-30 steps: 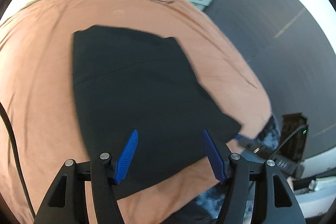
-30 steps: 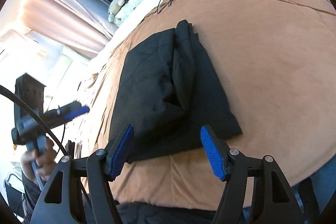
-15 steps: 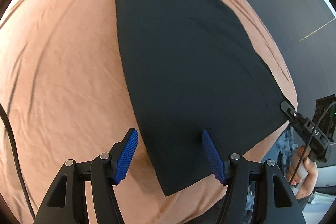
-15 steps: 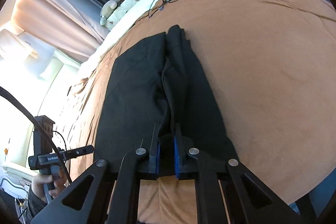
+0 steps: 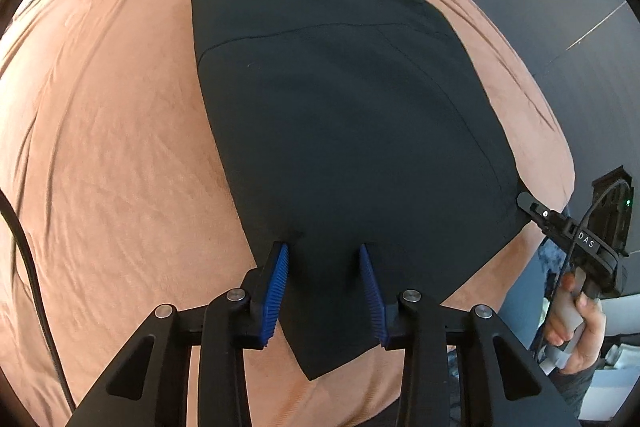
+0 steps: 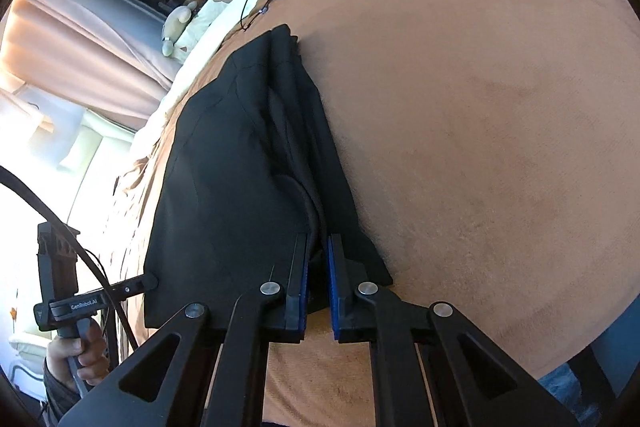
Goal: Fold large clothes
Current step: 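Pinch and straighten the folded jacket edge with the right tool, then close both tools on the folded black jacket's edge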
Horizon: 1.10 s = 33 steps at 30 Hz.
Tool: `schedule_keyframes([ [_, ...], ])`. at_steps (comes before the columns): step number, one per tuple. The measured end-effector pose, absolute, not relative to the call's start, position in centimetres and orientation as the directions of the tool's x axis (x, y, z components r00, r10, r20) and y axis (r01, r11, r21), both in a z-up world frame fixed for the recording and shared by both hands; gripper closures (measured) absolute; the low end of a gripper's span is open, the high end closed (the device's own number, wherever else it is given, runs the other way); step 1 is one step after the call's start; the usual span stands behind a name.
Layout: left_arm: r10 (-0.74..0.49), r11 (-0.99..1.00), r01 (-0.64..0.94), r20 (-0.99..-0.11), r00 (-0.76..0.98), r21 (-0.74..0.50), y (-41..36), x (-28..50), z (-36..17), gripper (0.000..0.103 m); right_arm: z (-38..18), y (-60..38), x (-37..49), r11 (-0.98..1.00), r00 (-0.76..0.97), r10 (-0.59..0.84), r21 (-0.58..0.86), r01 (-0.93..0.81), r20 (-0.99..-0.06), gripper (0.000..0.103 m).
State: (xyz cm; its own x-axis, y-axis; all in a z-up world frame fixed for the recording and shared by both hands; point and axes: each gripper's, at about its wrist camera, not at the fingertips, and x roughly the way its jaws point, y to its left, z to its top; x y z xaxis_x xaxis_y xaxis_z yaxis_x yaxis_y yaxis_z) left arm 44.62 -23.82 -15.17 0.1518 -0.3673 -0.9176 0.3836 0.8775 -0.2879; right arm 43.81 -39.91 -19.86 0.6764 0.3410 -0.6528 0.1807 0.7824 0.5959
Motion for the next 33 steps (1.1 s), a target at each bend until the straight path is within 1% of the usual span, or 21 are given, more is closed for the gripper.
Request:
schedule_keyframes([
  [1, -0.375, 0.877, 0.376, -0.915, 0.148, -0.299, -23.8, 44.7, -15.0, 0.064, -19.4, -39.9, 44.1, 0.788, 0.676, 0.340, 0.590, 0.174, -0.654, 0.096],
  [2, -0.391, 0.876, 0.364, -0.909, 0.146, -0.318, -23.3, 44.9, -14.8, 0.064, -18.6, -39.7, 44.1, 0.802, 0.678, 0.331, 0.574, 0.163, -0.656, 0.093],
  [4, -0.421, 0.870, 0.347, -0.894, 0.157, -0.349, -22.2, 45.7, -14.4, 0.062, -17.5, -39.6, 44.4, 0.825, 0.685, 0.307, 0.544, 0.154, -0.661, 0.062],
  [5, -0.433, 0.868, 0.341, -0.886, 0.166, -0.361, -21.5, 45.7, -14.0, 0.054, -16.9, -39.5, 44.5, 0.832, 0.692, 0.306, 0.537, 0.139, -0.653, 0.024],
  [6, -0.442, 0.868, 0.332, -0.879, 0.177, -0.369, -21.0, 46.0, -13.7, 0.043, -16.1, -39.3, 44.8, 0.838, 0.705, 0.307, 0.533, 0.119, -0.640, 0.016],
  [8, -0.450, 0.872, 0.318, -0.867, 0.215, -0.373, -20.2, 46.7, -13.1, 0.032, -15.1, -39.1, 45.5, 0.850, 0.701, 0.317, 0.519, 0.088, -0.639, 0.016],
  [9, -0.449, 0.874, 0.313, -0.863, 0.229, -0.372, -19.9, 47.0, -13.0, 0.032, -14.7, -39.0, 46.2, 0.851, 0.692, 0.333, 0.520, 0.072, -0.640, 0.016],
  [12, -0.452, 0.880, 0.282, -0.857, 0.247, -0.383, -18.8, 48.4, -13.0, 0.032, -14.5, -39.3, 48.6, 0.855, 0.656, 0.371, 0.517, 0.034, -0.657, 0.016],
  [15, -0.468, 0.877, 0.256, -0.846, 0.255, -0.408, -17.9, 49.9, -13.5, 0.032, -15.3, -40.5, 51.1, 0.817, 0.611, 0.455, 0.576, 0.002, -0.648, 0.016],
  [18, -0.468, 0.878, 0.245, -0.846, 0.257, -0.411, -17.9, 51.5, -14.2, 0.032, -16.4, -42.5, 53.4, 0.794, 0.572, 0.501, 0.608, -0.006, -0.649, 0.016],
  [26, -0.473, 0.877, 0.227, -0.847, 0.242, -0.424, -18.6, 55.5, -16.7, 0.032, -18.4, -44.9, 58.1, 0.750, 0.501, 0.577, 0.662, -0.013, -0.645, 0.016],
  [31, -0.473, 0.878, 0.220, -0.841, 0.262, -0.425, -19.0, 57.4, -17.9, 0.032, -18.7, -44.8, 60.3, 0.747, 0.476, 0.596, 0.664, -0.033, -0.647, 0.016],
  [32, -0.480, 0.875, 0.218, -0.838, 0.262, -0.433, -19.1, 57.7, -18.1, 0.033, -18.6, -44.9, 60.7, 0.746, 0.474, 0.600, 0.665, -0.039, -0.645, 0.016],
  [33, -0.488, 0.870, 0.219, -0.832, 0.263, -0.441, -19.2, 58.0, -18.2, 0.037, -18.6, -44.9, 61.1, 0.745, 0.471, 0.603, 0.666, -0.043, -0.644, 0.016],
])
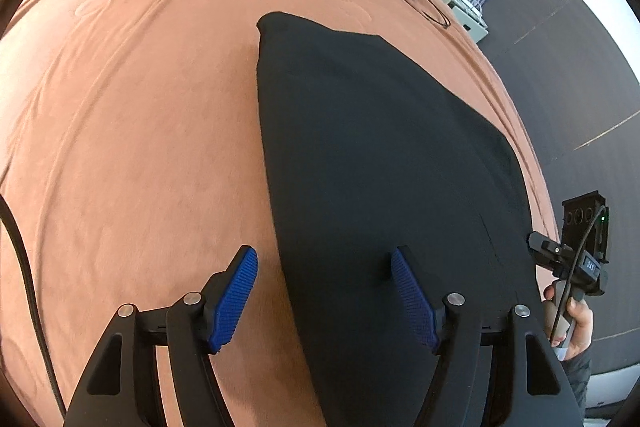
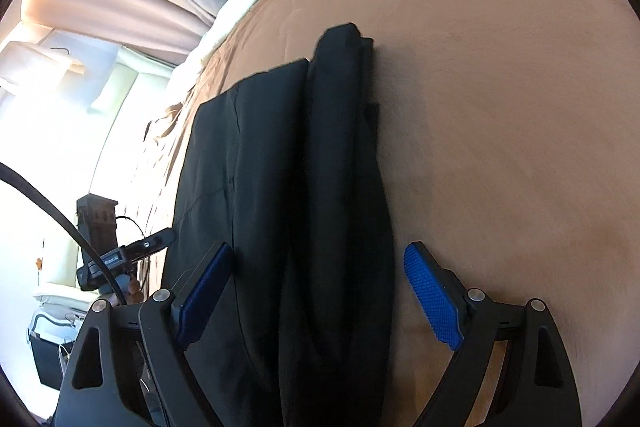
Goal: Fold large clothes
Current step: 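Close both tools on the folded black jacket's edge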
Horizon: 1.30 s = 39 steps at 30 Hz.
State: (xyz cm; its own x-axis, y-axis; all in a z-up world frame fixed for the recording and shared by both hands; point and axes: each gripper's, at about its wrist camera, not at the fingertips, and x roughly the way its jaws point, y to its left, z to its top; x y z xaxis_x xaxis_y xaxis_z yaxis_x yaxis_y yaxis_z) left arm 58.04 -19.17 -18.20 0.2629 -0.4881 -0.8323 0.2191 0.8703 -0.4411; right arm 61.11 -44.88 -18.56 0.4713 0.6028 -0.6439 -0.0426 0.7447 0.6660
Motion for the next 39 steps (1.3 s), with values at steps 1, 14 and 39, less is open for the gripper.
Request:
schedule_keyframes([
  [1, -0.498, 0.865, 0.223, -0.827, 0.261, -0.450, -19.3, 58.3, -18.3, 0.041, -18.5, -44.9, 61.4, 0.744, 0.465, 0.607, 0.667, -0.046, -0.644, 0.016],
  [14, -0.447, 0.876, 0.326, -0.854, 0.266, -0.356, -23.7, 58.7, -16.7, 0.051, -18.6, -46.4, 62.7, 0.735, 0.425, 0.634, 0.674, -0.073, -0.646, 0.017],
  [39, -0.498, 0.867, 0.197, -0.804, 0.325, -0.457, -19.8, 60.0, -16.7, 0.078, -12.9, -40.3, 60.6, 0.799, 0.542, 0.568, 0.574, -0.180, -0.620, 0.092],
])
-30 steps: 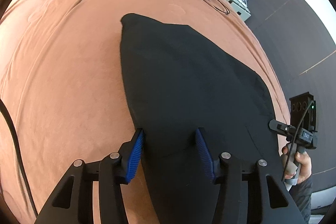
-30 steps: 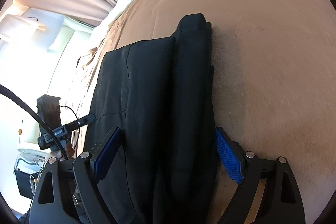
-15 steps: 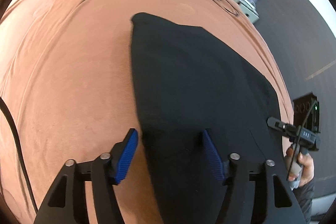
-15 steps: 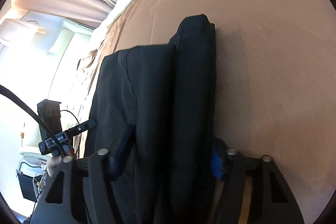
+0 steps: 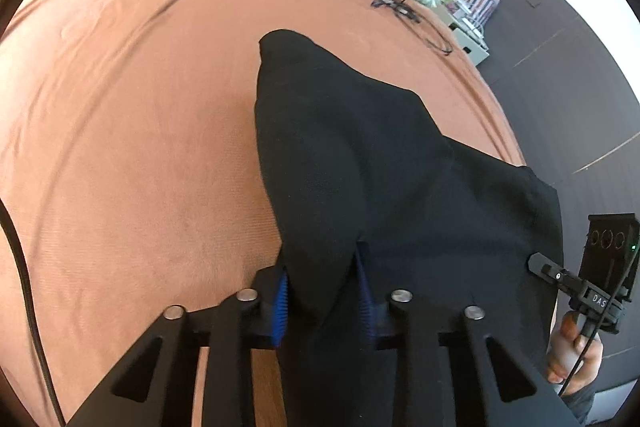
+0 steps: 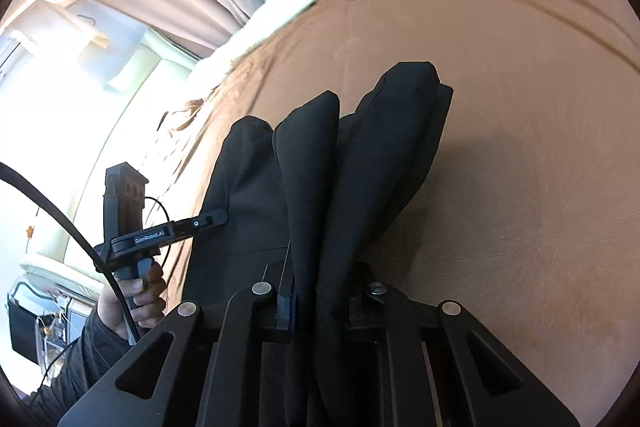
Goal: Fold large clothes
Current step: 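Close both tools on the folded black jacket's edge, then lift the folded jacket with both tools and carry it toward the headboard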
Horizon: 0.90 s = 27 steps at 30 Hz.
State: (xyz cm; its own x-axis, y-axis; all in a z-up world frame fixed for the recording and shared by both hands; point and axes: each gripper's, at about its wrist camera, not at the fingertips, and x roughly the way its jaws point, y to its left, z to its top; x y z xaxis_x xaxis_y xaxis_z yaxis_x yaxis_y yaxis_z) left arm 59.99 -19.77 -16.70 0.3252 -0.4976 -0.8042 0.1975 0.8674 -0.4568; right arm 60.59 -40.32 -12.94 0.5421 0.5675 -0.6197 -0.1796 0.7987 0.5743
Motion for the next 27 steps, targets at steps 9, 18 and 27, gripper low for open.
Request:
schedule_keyframes([
  [9, -0.547, 0.836, 0.238, -0.722, 0.424, -0.494, -16.7, 55.5, -9.2, 0.085, -6.2, -37.0, 53.4, 0.823, 0.619, 0.546, 0.501, -0.269, -0.565, 0.092],
  [18, -0.562, 0.821, 0.282, -0.614, 0.555, -0.497, -12.0, 48.5, 0.8, 0.087, 1.7, -32.7, 44.1, 0.833, 0.681, 0.545, 0.403, -0.379, -0.489, 0.092],
  [27, -0.515, 0.838, 0.269, -0.524, 0.679, -0.475, -3.8, 42.3, 9.9, 0.088, 8.3, -26.3, 36.4, 0.799, 0.682, 0.601, 0.330, -0.502, -0.417, 0.092],
])
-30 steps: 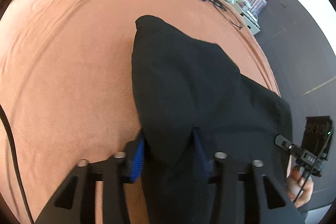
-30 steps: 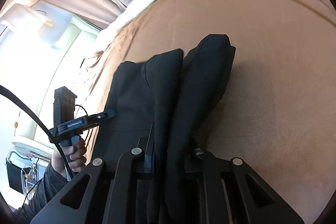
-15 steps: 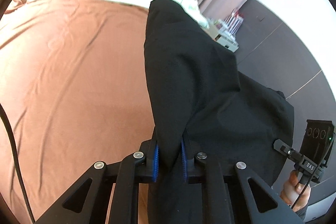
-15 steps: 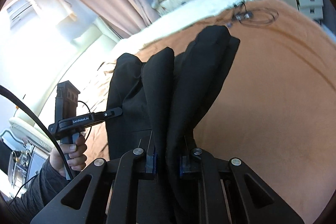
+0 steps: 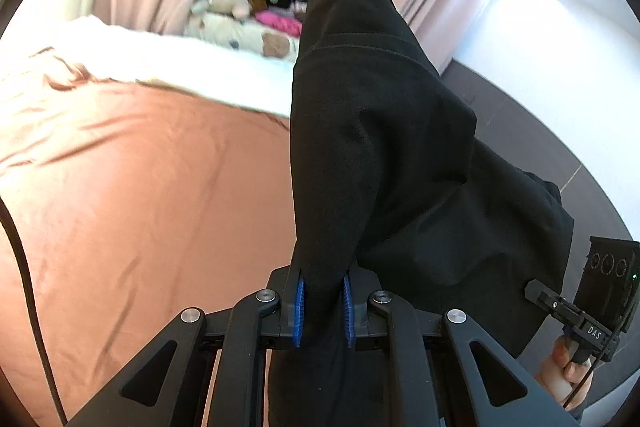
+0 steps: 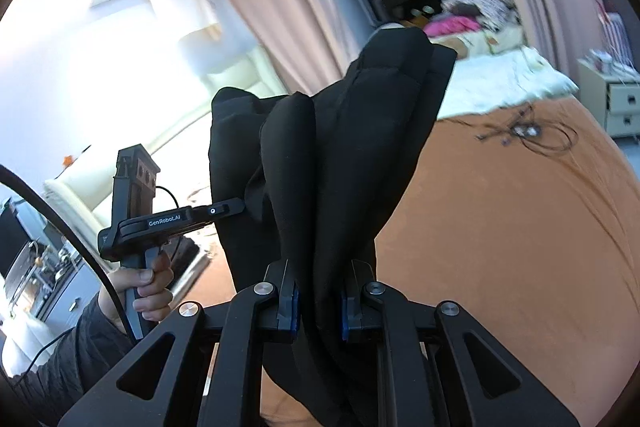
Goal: Fold large clothes
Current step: 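Lift the folded jacket with both tools and carry it toward the headboard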
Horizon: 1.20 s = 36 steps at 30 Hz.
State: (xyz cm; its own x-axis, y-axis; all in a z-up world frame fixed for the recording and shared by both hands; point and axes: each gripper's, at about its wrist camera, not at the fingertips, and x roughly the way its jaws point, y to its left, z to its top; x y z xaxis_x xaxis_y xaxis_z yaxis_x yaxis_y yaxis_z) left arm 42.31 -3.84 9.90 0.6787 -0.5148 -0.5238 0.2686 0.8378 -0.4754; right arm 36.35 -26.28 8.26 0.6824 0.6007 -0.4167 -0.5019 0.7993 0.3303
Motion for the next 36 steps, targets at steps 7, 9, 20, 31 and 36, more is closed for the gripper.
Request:
schedule_keyframes([
  [7, -0.447, 0.862, 0.223, -0.474, 0.759, -0.455, 3.7, 37.8, 14.6, 0.089, 10.7, -22.1, 33.4, 0.746, 0.642, 0.664, 0.292, -0.598, -0.383, 0.092],
  [9, -0.419, 0.870, 0.198, -0.462, 0.782, -0.452, 6.4, 36.4, 15.6, 0.089, 10.8, -21.6, 33.0, 0.728, 0.626, 0.683, 0.282, -0.625, -0.376, 0.092],
  [20, -0.264, 0.904, 0.076, -0.410, 0.873, -0.420, 21.3, 29.3, 19.4, 0.089, 11.3, -12.2, 33.3, 0.616, 0.517, 0.776, 0.252, -0.747, -0.362, 0.092],
  [31, -0.100, 0.922, -0.064, -0.394, 0.914, -0.383, 34.1, 22.8, 20.1, 0.090, 9.2, -1.7, 37.6, 0.497, 0.387, 0.842, 0.261, -0.828, -0.375, 0.092],
  [36, -0.012, 0.919, -0.145, -0.394, 0.919, -0.366, 38.2, 20.8, 19.1, 0.090, 8.1, 1.2, 38.7, 0.431, 0.314, 0.869, 0.274, -0.860, -0.382, 0.092],
])
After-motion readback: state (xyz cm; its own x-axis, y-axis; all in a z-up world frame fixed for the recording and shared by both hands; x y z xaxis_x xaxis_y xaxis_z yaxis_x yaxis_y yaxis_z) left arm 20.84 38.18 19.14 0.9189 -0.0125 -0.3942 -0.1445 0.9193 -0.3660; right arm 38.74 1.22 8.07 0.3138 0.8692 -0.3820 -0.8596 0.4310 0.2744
